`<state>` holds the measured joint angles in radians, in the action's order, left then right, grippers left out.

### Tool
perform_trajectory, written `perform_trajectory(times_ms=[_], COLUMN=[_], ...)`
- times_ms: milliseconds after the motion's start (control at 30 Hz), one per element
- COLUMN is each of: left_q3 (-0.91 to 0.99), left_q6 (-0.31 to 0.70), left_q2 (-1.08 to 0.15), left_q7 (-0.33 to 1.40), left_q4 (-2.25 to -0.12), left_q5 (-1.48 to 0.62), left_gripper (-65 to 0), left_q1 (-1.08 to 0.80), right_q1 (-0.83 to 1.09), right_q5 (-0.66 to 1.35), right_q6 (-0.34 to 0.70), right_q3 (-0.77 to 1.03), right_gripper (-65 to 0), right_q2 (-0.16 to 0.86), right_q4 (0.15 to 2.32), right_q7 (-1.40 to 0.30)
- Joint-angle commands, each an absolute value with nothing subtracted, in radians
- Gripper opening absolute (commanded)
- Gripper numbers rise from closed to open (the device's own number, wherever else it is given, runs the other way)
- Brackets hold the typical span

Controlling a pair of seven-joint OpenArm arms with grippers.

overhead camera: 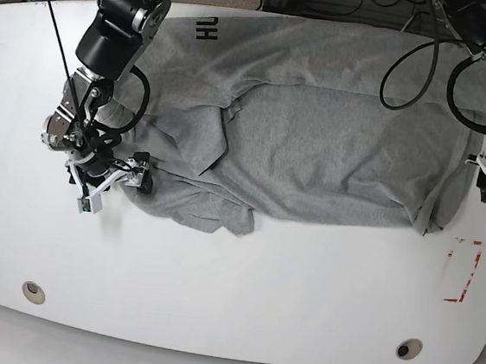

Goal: Fold the T-shirt properly
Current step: 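Drag the grasped shirt corner outward along the table with the right gripper, then move the left gripper down onto the grey shirt's hem corner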

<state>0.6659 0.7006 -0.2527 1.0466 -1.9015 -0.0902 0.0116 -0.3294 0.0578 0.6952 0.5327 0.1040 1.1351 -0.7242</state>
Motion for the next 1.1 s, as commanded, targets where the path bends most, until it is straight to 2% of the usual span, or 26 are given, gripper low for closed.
perform_trajectory(times_ms=[0, 100, 167, 300, 433, 567, 633, 833, 1067], left_q3=[0.668, 0.670, 0.670, 0.664, 0.661, 0.628, 0.599, 0.539, 0.472], left_q6=[0.698, 0.698, 0.698, 0.698, 0.698, 0.698, 0.698, 0.698, 0.698], left_q2=[-0.286, -0.315, -0.326, -0.352, -0.358, -0.358, -0.357, -0.325, -0.274], left_q7=[1.023, 1.023, 1.023, 1.023, 1.023, 1.023, 1.023, 1.017, 0.914], left_q4=[-1.877, -1.802, -1.750, -1.644, -1.520, -1.437, -1.406, -1.326, -1.205], left_q5=[-0.097, -0.097, -0.097, -0.097, -0.099, -0.099, -0.104, -0.107, -0.099], left_gripper=[-30.8, -30.8, -30.7, -30.7, -30.7, -30.6, -30.6, -30.6, -30.6], left_q1=[0.048, 0.088, 0.111, 0.165, 0.228, 0.282, 0.303, 0.357, 0.406], right_q1=[-0.355, -0.346, -0.337, -0.328, -0.320, -0.311, -0.309, -0.306, -0.305], right_q5=[0.077, 0.077, 0.077, 0.077, 0.077, 0.079, 0.079, 0.079, 0.077], right_q6=[0.698, 0.698, 0.698, 0.698, 0.698, 0.698, 0.698, 0.698, 0.698], right_q3=[0.530, 0.530, 0.530, 0.530, 0.530, 0.530, 0.530, 0.530, 0.530], right_gripper=[-8.2, -9.2, -12.7, -27.0, -48.4, -61.4, -63.1, -63.1, -63.3], right_q2=[0.093, 0.081, 0.071, 0.065, 0.064, 0.064, 0.064, 0.064, 0.064], right_q4=[1.152, 1.152, 1.153, 1.153, 1.153, 1.153, 1.153, 1.153, 1.153], right_q7=[-0.696, -0.696, -0.696, -0.694, -0.694, -0.694, -0.694, -0.694, -0.694])
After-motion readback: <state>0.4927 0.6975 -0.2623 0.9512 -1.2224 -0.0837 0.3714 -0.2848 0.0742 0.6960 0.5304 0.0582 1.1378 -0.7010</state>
